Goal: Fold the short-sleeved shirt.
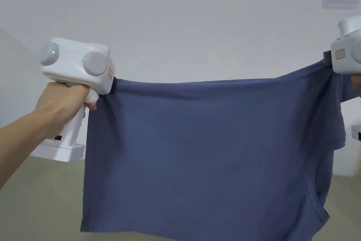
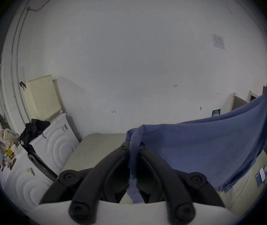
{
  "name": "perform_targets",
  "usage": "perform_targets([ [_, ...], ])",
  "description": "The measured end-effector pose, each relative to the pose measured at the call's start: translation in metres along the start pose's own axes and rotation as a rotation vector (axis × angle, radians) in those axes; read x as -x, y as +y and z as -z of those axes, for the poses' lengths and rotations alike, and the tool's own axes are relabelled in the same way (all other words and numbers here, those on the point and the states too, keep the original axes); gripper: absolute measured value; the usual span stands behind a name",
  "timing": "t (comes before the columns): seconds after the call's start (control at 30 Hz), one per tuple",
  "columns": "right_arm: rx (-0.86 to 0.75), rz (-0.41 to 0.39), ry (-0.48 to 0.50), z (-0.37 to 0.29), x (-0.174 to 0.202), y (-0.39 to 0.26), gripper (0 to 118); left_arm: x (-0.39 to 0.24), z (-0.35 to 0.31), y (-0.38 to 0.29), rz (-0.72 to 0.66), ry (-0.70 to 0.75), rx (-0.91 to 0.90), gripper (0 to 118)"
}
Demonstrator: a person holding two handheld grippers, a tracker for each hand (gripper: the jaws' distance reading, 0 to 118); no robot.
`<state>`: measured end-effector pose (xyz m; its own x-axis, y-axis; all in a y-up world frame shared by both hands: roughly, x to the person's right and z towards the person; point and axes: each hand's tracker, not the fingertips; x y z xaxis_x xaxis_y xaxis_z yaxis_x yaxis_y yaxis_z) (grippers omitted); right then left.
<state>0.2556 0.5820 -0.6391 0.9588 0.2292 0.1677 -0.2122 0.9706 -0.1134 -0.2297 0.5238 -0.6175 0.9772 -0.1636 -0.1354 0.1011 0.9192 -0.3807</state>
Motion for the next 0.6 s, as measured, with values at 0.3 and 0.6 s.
perform_targets([
  [0.3,-0.016,0.005,-0.001,0.065,0.024,-0.011,0,-0.016,0.096,-0.002,-0.032,0.045,-0.013,6],
  [0.6,0.173,0.046,0.115,0.1,0.061,-0.146,0,-0.034,0.184,-0.109,-0.009,0.023,0.134,6],
])
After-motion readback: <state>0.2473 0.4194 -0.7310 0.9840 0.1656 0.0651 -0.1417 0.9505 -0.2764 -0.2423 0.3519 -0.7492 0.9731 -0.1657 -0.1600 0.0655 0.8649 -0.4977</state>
